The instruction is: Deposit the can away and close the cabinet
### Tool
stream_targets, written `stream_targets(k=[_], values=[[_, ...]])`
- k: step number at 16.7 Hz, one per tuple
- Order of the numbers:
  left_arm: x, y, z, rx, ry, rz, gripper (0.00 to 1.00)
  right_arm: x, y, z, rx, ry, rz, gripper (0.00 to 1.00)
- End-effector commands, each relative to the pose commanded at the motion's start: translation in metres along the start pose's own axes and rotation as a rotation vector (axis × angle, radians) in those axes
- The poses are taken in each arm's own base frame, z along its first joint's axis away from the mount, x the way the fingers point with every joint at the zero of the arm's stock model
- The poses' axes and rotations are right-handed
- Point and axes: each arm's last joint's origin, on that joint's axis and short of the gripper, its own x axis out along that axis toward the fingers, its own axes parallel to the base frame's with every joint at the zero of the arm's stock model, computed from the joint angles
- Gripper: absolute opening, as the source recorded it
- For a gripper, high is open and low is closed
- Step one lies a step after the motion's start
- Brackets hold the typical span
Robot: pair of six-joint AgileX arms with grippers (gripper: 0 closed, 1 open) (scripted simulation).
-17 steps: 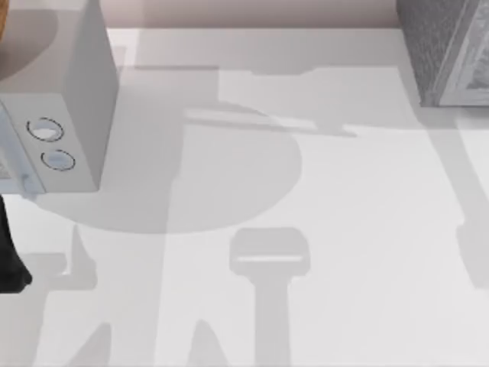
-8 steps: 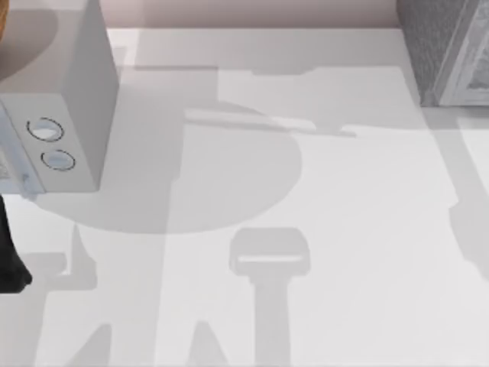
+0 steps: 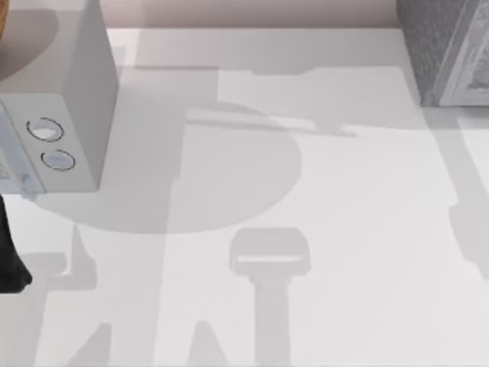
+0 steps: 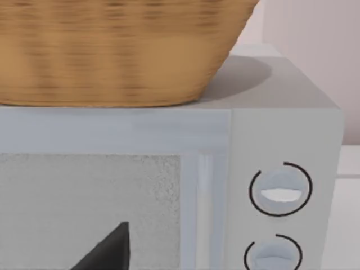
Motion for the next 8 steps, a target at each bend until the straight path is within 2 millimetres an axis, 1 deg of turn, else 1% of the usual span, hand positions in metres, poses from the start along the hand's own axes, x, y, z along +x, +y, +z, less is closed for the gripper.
stream_targets(k=[7, 8], values=[[0.0000, 0.0000, 0.0000, 0.000, 0.000, 0.000, 1.00, 0.0000, 0.0000, 0.0000, 0.000, 0.000, 0.000, 0.98], [0.0000, 0.0000, 0.0000, 0.000, 0.000, 0.000, 1.00, 0.0000, 0.0000, 0.0000, 0.000, 0.000, 0.000, 1.00]])
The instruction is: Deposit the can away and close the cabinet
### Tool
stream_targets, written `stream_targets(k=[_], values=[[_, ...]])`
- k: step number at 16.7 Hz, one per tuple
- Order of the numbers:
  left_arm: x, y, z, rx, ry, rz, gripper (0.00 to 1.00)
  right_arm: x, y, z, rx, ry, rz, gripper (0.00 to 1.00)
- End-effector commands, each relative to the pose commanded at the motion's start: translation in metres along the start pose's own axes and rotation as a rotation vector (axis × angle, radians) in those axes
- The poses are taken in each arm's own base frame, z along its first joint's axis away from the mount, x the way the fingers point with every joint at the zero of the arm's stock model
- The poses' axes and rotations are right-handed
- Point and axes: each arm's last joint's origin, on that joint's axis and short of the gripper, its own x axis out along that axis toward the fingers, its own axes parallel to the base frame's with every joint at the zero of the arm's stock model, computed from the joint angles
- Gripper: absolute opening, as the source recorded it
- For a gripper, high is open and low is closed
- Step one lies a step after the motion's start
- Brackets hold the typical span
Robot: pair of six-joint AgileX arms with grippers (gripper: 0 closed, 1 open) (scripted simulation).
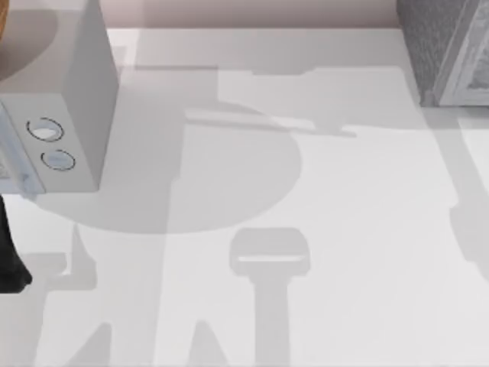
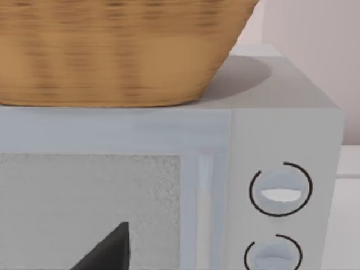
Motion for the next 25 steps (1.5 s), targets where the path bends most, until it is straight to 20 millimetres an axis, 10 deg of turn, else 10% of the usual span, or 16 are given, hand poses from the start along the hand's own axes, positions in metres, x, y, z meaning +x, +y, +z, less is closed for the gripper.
stream_targets(k=[13, 20, 25], values=[[0.000, 0.000, 0.000, 0.000, 0.000, 0.000, 1.00, -0.022, 0.002, 0.015, -0.010, -0.045, 0.038, 1.00], [0.000, 0.000, 0.000, 0.000, 0.000, 0.000, 1.00, -0.142, -0.005, 0.040, -0.049, -0.192, 0.148, 1.00], [0.000, 0.000, 0.000, 0.000, 0.000, 0.000, 1.00, -0.228, -0.020, -0.041, -0.068, -0.165, 0.175, 1.00]])
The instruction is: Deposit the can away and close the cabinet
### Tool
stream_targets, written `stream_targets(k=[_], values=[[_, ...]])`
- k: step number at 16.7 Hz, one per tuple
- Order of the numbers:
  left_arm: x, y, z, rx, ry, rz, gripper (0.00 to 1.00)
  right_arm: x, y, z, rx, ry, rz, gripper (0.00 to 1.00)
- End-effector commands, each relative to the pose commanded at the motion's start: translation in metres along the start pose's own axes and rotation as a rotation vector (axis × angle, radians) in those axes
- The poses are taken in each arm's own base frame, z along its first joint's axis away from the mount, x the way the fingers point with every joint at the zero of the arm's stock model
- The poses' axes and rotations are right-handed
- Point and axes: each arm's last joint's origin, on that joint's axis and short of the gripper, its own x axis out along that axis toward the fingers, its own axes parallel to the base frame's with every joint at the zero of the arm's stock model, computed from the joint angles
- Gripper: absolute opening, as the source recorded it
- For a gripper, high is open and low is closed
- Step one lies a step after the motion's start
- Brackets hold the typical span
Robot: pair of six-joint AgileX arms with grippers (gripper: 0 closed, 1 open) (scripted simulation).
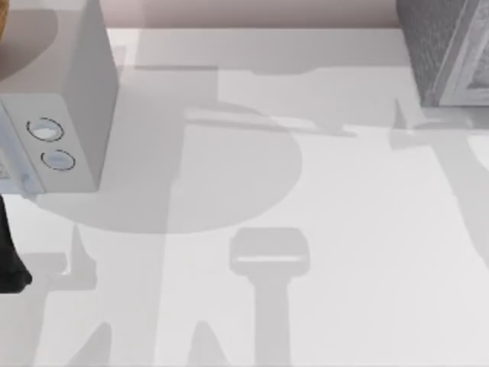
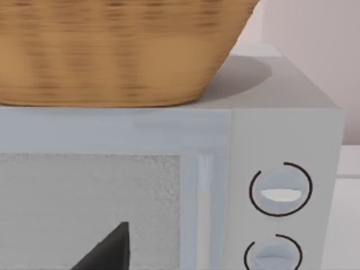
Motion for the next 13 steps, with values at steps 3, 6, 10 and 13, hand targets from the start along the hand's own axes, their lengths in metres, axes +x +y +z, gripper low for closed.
stream_targets(k=[3, 6, 10, 13], values=[[0.000, 0.000, 0.000, 0.000, 0.000, 0.000, 1.00, -0.050, 0.004, -0.079, 0.006, 0.057, -0.016, 1.00], [0.000, 0.000, 0.000, 0.000, 0.000, 0.000, 1.00, -0.088, 0.007, -0.162, 0.019, 0.105, -0.053, 1.00], [0.000, 0.000, 0.000, 0.000, 0.000, 0.000, 1.00, -0.117, 0.011, -0.251, 0.040, 0.137, -0.115, 1.00], [0.000, 0.000, 0.000, 0.000, 0.000, 0.000, 1.00, -0.125, 0.012, -0.294, 0.056, 0.154, -0.152, 1.00]])
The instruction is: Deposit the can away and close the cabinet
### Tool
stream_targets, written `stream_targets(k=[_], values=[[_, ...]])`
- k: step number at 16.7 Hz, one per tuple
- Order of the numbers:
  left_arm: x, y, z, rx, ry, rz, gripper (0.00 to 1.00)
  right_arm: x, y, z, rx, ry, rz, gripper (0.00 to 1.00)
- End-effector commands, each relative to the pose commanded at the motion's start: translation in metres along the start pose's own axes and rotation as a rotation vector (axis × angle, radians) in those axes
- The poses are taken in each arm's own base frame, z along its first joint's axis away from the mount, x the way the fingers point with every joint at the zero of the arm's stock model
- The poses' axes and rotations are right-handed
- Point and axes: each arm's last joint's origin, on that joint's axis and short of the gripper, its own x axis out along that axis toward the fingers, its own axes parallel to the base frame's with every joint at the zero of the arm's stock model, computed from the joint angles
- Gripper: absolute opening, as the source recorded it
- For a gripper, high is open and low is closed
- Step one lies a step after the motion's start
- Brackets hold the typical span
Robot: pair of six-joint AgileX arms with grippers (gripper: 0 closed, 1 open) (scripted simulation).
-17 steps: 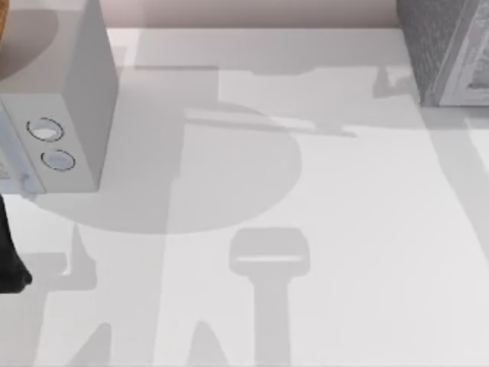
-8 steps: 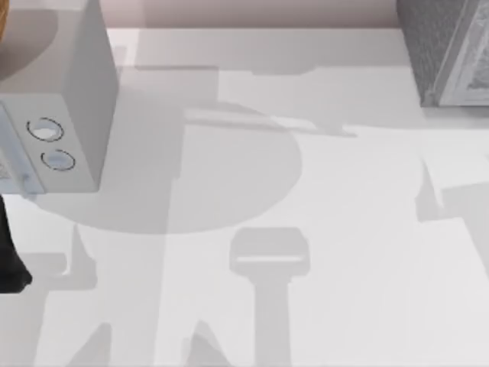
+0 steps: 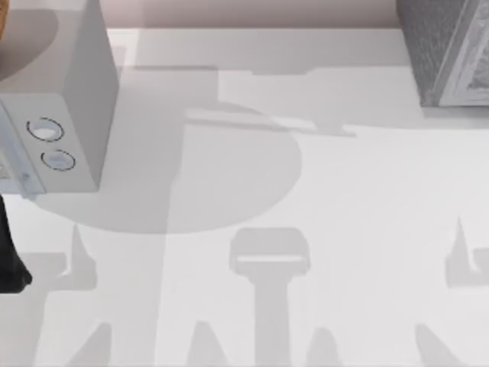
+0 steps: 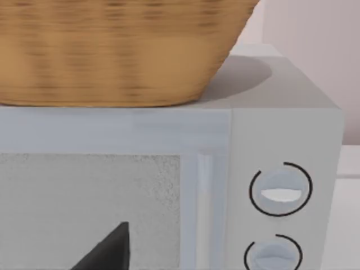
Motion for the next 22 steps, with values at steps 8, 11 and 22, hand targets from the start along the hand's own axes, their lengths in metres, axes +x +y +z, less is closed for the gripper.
stream_targets(k=[8, 11, 22], values=[[0.000, 0.000, 0.000, 0.000, 0.000, 0.000, 1.00, 0.001, -0.001, -0.020, 0.009, 0.016, -0.014, 1.00], [0.000, 0.000, 0.000, 0.000, 0.000, 0.000, 1.00, 0.002, -0.003, -0.014, 0.006, 0.003, -0.008, 1.00], [0.000, 0.000, 0.000, 0.000, 0.000, 0.000, 1.00, 0.059, -0.087, 0.029, -0.045, -0.041, 0.055, 1.00]])
